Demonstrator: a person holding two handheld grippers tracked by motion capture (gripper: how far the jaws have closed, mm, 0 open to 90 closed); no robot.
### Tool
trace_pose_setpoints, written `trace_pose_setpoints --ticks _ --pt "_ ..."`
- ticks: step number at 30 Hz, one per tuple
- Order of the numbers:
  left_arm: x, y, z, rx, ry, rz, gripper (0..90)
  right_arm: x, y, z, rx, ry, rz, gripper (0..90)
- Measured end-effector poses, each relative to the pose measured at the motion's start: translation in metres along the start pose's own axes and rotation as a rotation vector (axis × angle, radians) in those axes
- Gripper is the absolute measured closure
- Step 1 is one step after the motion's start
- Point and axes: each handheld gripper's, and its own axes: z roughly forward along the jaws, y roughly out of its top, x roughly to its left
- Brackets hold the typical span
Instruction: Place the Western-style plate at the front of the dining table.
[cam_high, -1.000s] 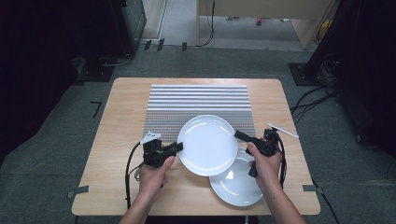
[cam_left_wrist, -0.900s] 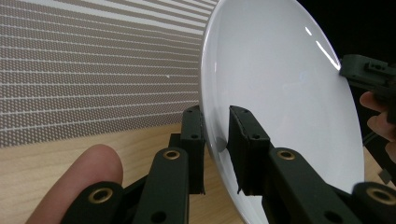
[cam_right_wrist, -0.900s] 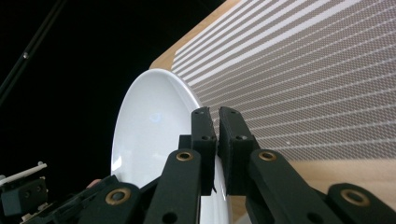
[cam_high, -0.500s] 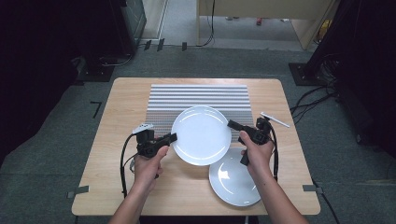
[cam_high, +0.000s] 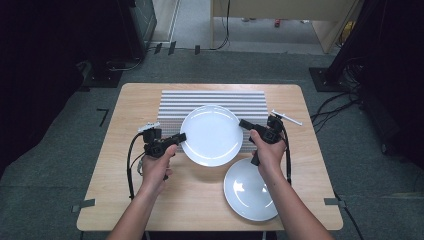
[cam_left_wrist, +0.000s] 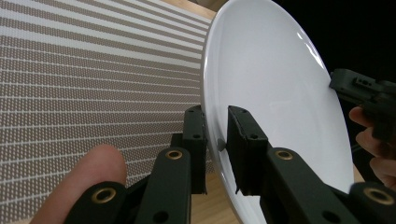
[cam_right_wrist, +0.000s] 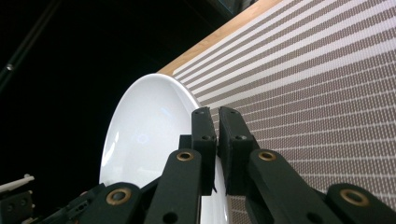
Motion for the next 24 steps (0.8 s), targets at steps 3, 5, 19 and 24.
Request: trace_pose_setpoints --ticks 3,5,19,24 --pt "0.002 0.006 0.004 -0.003 0.007 -0.002 78.1 0.001 0.006 0.006 -0.004 -0.006 -0.006 86.1" --pt "0.004 0.008 0.006 -0.013 0.001 -0.023 78.5 0.002 0.009 0.009 -0.008 -0.004 -0.001 86.1" --pt "0.016 0.028 0.028 0.008 0.034 -0.052 78.9 -0.004 0.026 0.037 -0.006 -0.038 0.019 86.2" --pt "0.025 0.034 0.040 0.015 0.052 -0.078 78.8 -0.007 0.033 0.049 -0.006 -0.051 0.027 86.3"
